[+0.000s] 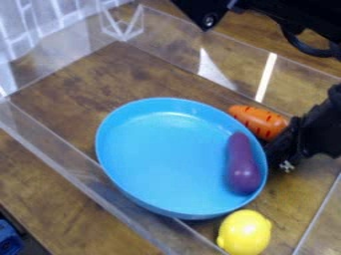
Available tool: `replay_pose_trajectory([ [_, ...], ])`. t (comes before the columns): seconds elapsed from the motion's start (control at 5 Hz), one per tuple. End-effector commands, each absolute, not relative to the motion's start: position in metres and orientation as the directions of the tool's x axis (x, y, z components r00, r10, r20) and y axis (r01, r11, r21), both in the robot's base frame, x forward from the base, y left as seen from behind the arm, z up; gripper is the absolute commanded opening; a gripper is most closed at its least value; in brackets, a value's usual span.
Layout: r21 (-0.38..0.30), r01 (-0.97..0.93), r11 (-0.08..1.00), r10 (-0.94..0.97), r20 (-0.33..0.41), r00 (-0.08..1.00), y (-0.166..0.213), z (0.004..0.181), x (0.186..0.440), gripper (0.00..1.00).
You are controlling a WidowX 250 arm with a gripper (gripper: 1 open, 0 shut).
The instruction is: Move the carrot to the right side
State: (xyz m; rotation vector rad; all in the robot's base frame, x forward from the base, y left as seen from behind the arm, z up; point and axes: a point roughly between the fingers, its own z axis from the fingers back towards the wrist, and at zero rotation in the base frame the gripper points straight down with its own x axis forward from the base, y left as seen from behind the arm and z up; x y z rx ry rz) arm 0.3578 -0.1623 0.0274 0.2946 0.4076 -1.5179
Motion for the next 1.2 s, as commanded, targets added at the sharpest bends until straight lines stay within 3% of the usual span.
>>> replay_pose_trajectory([
  [0.0,-0.025,0.999,-0.048,-0.913,-0.405,-0.054,-0.184,0.042,0.356,1.00],
  [0.2,-0.034,0.999,0.002,-0.919,-0.393,-0.012,-0.184,0.035,0.341,0.00],
  [0.4,-0.046,0.998,0.046,-0.919,-0.393,0.024,-0.185,0.033,0.329,0.00],
  [0.6,-0.059,0.993,0.103,-0.916,-0.394,0.071,-0.188,0.032,0.321,1.00],
  [0.8,-0.069,0.995,0.077,-0.919,-0.393,0.044,-0.188,0.033,0.312,0.00],
  [1.0,-0.076,0.996,0.051,-0.920,-0.392,0.017,-0.187,0.034,0.305,1.00],
])
